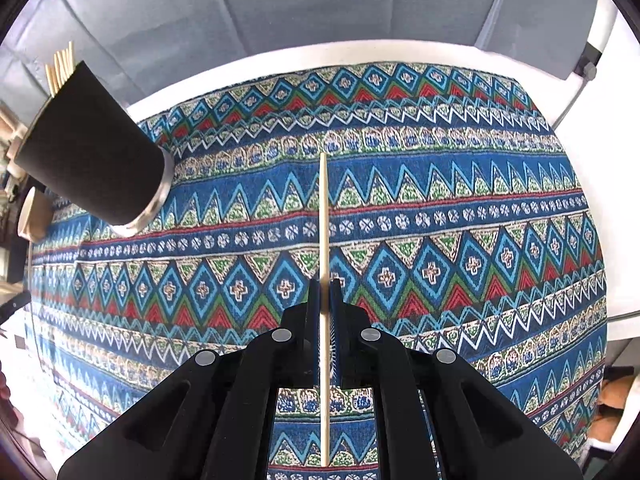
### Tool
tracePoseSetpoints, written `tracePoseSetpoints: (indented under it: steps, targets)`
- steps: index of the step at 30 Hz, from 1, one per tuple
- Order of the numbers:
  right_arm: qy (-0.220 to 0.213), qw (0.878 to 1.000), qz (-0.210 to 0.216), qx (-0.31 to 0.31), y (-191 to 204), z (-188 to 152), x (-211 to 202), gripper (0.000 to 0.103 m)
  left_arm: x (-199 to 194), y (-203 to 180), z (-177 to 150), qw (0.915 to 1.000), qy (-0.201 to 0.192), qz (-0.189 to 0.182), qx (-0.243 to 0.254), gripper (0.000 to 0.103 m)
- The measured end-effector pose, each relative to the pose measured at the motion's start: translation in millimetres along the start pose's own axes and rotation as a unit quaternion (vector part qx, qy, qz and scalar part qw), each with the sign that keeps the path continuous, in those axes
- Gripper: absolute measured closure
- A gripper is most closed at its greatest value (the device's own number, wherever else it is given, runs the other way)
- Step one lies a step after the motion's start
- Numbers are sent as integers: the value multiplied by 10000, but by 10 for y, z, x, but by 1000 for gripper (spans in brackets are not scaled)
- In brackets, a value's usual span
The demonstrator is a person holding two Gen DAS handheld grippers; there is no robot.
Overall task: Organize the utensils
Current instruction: 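Lift the left tool's stick upright over the black holder while the right tool does likewise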
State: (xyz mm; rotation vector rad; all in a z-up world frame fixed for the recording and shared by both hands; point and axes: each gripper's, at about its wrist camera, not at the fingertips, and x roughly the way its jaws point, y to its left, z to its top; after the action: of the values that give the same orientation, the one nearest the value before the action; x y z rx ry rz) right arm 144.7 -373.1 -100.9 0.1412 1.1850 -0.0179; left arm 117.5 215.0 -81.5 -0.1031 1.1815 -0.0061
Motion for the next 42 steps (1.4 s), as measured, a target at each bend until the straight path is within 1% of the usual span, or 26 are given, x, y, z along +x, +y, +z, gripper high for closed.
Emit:
tracePoseSetpoints:
  steps: [2,3,6,9,11,12,15,16,18,19,22,24,25,27,28,33,35,39,42]
  targets:
    - [-133,9999,63,-51,35,108,-109,99,-150,-48,85,9999,-136,13,70,99]
    - [-198,9997,91,-76,115,221,-130,99,-220,-57,128,9996,-224,62,131,99]
    - [-414,9989,162,-146,282,359,-277,99,-399,-148,244,9985,-390,166,350,99]
    - [-667,9972,256,-228,352,528,-498,99,-567,-229,366,9970,-556,235,489,99]
    - [-801,9959,329,-257,386,648,-643,98,-669,-372,431,9959,-682,254,529,99]
    - [-864,9952,372,-275,362,718,-699,98,-731,-366,464,9954,-746,247,547,99]
    - [-1052,9928,466,-329,548,810,-872,98,-940,-468,556,9931,-952,240,646,99]
    - [-1125,9918,484,-354,588,844,-917,98,-990,-593,588,9920,-1018,252,701,99]
    - [-1231,9902,512,-423,631,929,-1011,98,-1069,-623,688,9896,-1177,230,788,99]
    - [-1259,9896,530,-462,753,925,-1060,98,-1121,-630,738,9888,-1234,200,811,99]
    - [-1372,9874,567,-548,893,1014,-1089,98,-1293,-669,903,9860,-1457,111,810,99]
    - [-1442,9857,686,-547,957,1065,-1110,98,-1372,-823,994,9839,-1605,14,783,99]
    - [-1472,9848,745,-552,995,1096,-1123,98,-1364,-918,1023,9828,-1672,-20,778,99]
    - [-1522,9832,817,-590,1057,1160,-1145,98,-1434,-986,1101,9805,-1795,-136,792,99]
    - [-1535,9825,857,-621,1080,1200,-1160,98,-1355,-1149,1127,9795,-1842,-163,794,99]
    - [-1619,9783,1007,-811,1243,1319,-1209,98,-1373,-1373,1269,9748,-2030,-331,863,99]
    - [-1657,9758,1124,-883,1275,1345,-1205,98,-1361,-1445,1311,9733,-2084,-327,906,99]
    - [-1811,9663,1388,-1191,1451,1360,-1182,98,-1328,-1598,1405,9711,-2153,-445,928,99]
    - [-2007,9549,1713,-1360,1552,1354,-1180,98,-1273,-1670,1458,9676,-2235,-751,906,99]
